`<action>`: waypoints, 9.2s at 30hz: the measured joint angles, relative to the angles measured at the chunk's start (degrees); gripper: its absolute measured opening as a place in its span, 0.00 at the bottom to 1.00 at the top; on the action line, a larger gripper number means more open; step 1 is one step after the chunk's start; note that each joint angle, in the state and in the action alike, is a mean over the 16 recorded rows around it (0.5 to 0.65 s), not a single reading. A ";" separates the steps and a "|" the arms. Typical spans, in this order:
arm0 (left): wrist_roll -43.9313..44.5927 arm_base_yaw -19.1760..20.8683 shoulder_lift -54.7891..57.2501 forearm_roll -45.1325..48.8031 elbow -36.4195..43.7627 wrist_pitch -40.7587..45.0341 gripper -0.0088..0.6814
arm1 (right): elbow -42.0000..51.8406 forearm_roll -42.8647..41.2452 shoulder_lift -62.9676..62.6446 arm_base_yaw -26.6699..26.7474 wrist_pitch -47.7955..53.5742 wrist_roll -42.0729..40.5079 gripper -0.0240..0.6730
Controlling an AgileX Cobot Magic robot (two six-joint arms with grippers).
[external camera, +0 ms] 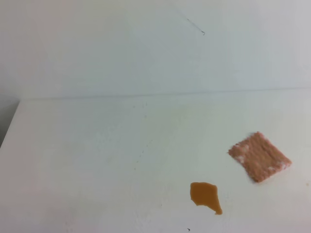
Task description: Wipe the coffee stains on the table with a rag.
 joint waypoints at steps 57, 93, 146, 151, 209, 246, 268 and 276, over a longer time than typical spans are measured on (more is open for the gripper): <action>-16.17 0.00 0.00 -2.01 0.00 0.35 0.01 | 0.00 0.00 0.00 0.00 0.00 0.00 0.03; -15.35 0.00 0.00 -2.01 0.00 0.35 0.01 | 0.00 -9.84 0.00 0.00 -8.82 -2.55 0.03; -15.28 0.00 0.00 -2.01 0.00 0.35 0.01 | -57.10 16.74 88.80 8.33 10.00 -25.31 0.47; -15.28 0.00 0.00 -2.01 0.00 0.35 0.01 | -63.78 17.46 99.56 12.28 10.57 -27.79 0.58; -15.28 0.00 0.00 -2.01 0.00 0.35 0.01 | -70.83 31.71 115.92 34.34 9.62 -31.72 0.03; -15.28 0.00 0.00 -2.01 0.00 0.35 0.01 | -43.99 34.24 99.40 17.93 2.24 -29.64 0.03; -15.28 0.00 0.00 -2.01 0.00 0.25 0.01 | -58.35 41.31 109.07 42.65 -2.16 -30.61 0.03; -15.28 0.00 0.00 -2.01 0.00 0.25 0.01 | -56.96 38.30 109.43 36.90 0.96 -31.12 0.03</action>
